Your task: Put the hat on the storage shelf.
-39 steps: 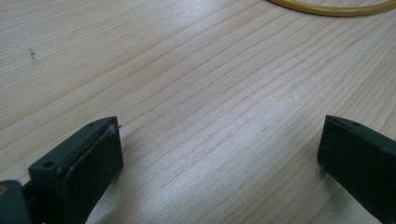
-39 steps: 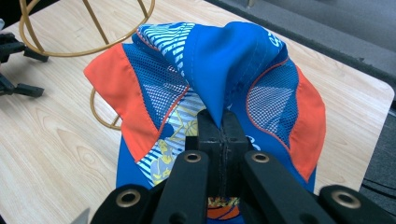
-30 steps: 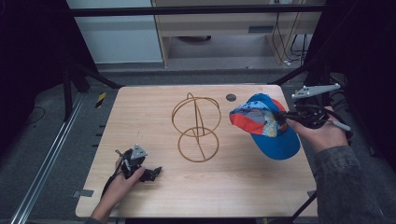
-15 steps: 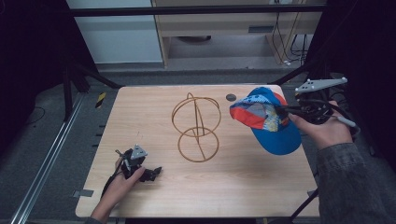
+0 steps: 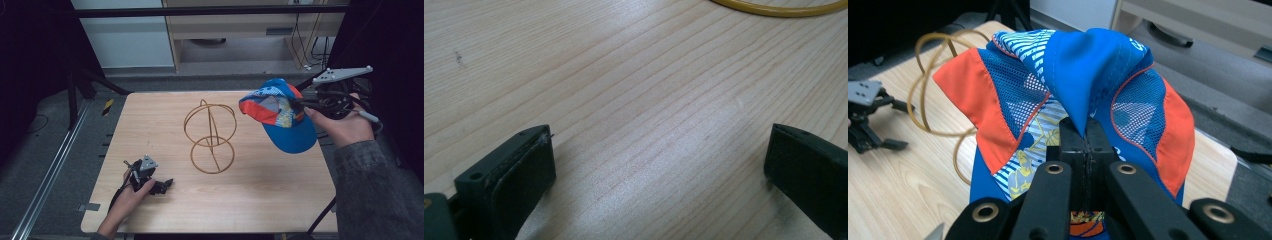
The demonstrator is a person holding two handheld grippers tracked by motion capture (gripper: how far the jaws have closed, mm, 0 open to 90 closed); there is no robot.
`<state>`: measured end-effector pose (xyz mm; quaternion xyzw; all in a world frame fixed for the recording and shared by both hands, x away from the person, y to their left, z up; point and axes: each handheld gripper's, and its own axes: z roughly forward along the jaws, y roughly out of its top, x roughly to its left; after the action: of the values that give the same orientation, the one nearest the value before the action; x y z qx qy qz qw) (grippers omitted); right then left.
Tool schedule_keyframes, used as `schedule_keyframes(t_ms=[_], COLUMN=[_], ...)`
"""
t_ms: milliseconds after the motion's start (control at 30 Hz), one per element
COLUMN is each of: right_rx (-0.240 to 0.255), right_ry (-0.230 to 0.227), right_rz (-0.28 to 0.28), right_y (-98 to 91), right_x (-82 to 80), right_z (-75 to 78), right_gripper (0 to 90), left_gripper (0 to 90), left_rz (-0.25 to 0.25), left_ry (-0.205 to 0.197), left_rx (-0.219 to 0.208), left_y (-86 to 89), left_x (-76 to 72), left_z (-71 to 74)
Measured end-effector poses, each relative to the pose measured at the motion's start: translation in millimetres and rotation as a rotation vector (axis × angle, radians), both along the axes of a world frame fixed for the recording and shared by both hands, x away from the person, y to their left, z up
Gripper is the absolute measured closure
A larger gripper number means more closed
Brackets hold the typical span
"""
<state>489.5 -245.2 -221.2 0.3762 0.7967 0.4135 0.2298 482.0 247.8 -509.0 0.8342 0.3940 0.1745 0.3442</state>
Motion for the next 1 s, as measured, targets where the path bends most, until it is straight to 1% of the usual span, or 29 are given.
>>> schedule_keyframes(t_ms=[100,133,267,467,500,633,900,1000], right_rx=[0.008,0.003,0.007,0.010,0.020,0.014,0.002,0.002], right_ry=[-0.013,-0.018,-0.030,-0.034,-0.031,-0.038,-0.040,-0.033], right_rz=[0.012,0.017,0.018,0.027,0.034,0.040,0.073,0.082], right_y=[7.3,10.7,17.5,26.0,29.7,40.2,66.1,72.3], right_x=[1.7,2.3,6.9,11.6,14.8,20.9,31.0,34.1], right_z=[5.1,7.4,13.4,18.0,20.2,24.1,30.7,33.2], right_gripper=[90.0,90.0,90.0,90.0,90.0,90.0,90.0,90.0], left_gripper=[0.0,0.0,0.0,0.0,0.0,0.0,0.0,0.0], left_rz=[-0.001,-0.002,-0.002,-0.003,-0.003,-0.004,-0.004,-0.004], left_ry=[0.002,0.001,0.003,0.002,0.003,0.002,0.002,0.002], left_rx=[0.000,0.000,0.003,0.003,0.004,0.003,0.003,0.004], left_y=[0.1,0.1,0.2,0.2,0.3,0.3,0.3,0.3], left_x=[0.1,0.1,0.1,0.2,0.2,0.2,0.2,0.2], left_z=[0.1,0.1,0.4,0.3,0.3,0.3,0.3,0.3])
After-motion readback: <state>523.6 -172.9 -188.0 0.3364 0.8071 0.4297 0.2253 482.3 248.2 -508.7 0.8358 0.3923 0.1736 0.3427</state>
